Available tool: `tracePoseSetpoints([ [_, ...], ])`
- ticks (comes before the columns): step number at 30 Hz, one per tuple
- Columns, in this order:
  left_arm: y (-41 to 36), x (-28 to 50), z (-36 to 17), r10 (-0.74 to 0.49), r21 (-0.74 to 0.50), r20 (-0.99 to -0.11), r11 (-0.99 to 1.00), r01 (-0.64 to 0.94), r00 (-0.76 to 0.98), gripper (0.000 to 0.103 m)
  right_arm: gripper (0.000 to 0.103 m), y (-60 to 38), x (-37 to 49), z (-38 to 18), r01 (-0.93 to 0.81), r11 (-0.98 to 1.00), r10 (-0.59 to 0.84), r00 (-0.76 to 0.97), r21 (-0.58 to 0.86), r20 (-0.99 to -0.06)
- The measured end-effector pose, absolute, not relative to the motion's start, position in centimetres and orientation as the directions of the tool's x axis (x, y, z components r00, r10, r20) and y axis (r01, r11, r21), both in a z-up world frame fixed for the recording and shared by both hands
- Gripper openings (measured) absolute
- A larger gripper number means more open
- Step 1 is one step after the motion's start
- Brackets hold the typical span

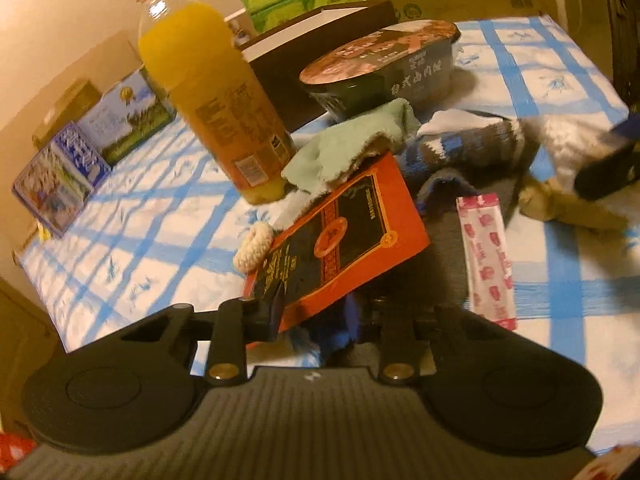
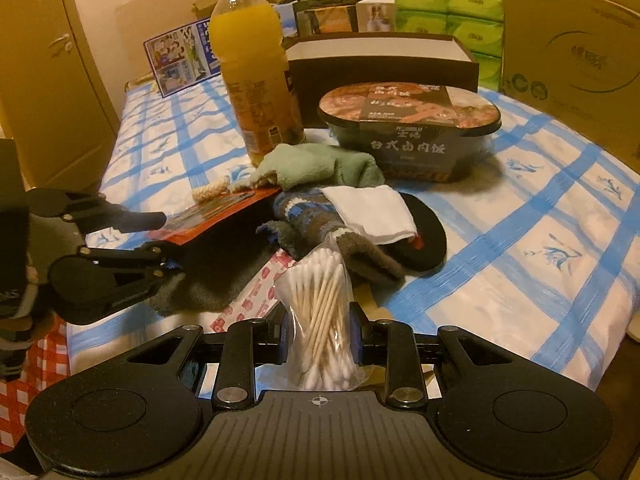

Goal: Organize soft objects
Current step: 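Close the left tool on the edge of the red-and-black packet, then lift and carry the swab bag and red packet over the open brown box with both tools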

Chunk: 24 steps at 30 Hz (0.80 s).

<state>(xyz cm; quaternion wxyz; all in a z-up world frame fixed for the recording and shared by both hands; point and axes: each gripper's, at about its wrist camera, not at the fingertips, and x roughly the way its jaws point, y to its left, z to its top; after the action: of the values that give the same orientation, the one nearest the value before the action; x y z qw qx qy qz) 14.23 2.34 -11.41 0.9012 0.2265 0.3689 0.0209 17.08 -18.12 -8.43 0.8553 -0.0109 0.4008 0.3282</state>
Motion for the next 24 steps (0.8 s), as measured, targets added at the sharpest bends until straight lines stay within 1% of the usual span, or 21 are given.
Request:
tracePoseSetpoints([
  [2, 2.2, 14.4, -11.8, 0.202, 0.452, -0.641, 0.879, 0.153, 0.741, 0.030, 0.029, -18.3, 17.2, -8.4, -0.562, 0.790, 0.549, 0.469, 0.246, -0.692],
  [3, 2.1, 14.5, -12.0, 0.198, 0.463, -0.637, 0.871, 0.165, 0.745, 0.027, 0.029, -18.5, 17.3, -8.3, -0.556, 0.793, 0.547, 0.473, 0.248, -0.691],
  [5, 1.9, 14.6, -12.1, 0.191, 0.477, -0.633, 0.859, 0.184, 0.750, 0.018, 0.029, -18.7, 17.3, -8.1, -0.546, 0.801, 0.540, 0.485, 0.245, -0.687],
  [6, 2.0, 14.6, -11.9, 0.184, 0.475, -0.627, 0.861, 0.184, 0.757, 0.011, 0.029, -18.9, 17.4, -7.9, -0.541, 0.805, 0.537, 0.493, 0.242, -0.685],
  [10, 2.7, 14.6, -10.4, 0.148, 0.435, -0.610, 0.883, 0.173, 0.779, 0.002, 0.029, -19.7, 17.8, -7.4, -0.520, 0.820, 0.526, 0.520, 0.239, -0.673],
  [20, 4.6, 12.8, -5.6, 0.079, 0.300, -0.591, 0.945, 0.128, 0.803, 0.001, 0.029, -20.6, 17.9, -6.4, -0.495, 0.834, 0.518, 0.552, 0.244, -0.653],
  [24, 4.5, 11.5, -4.3, 0.073, 0.265, -0.586, 0.958, 0.106, 0.807, 0.001, 0.029, -20.9, 17.3, -5.7, -0.501, 0.831, 0.526, 0.564, 0.242, -0.637],
])
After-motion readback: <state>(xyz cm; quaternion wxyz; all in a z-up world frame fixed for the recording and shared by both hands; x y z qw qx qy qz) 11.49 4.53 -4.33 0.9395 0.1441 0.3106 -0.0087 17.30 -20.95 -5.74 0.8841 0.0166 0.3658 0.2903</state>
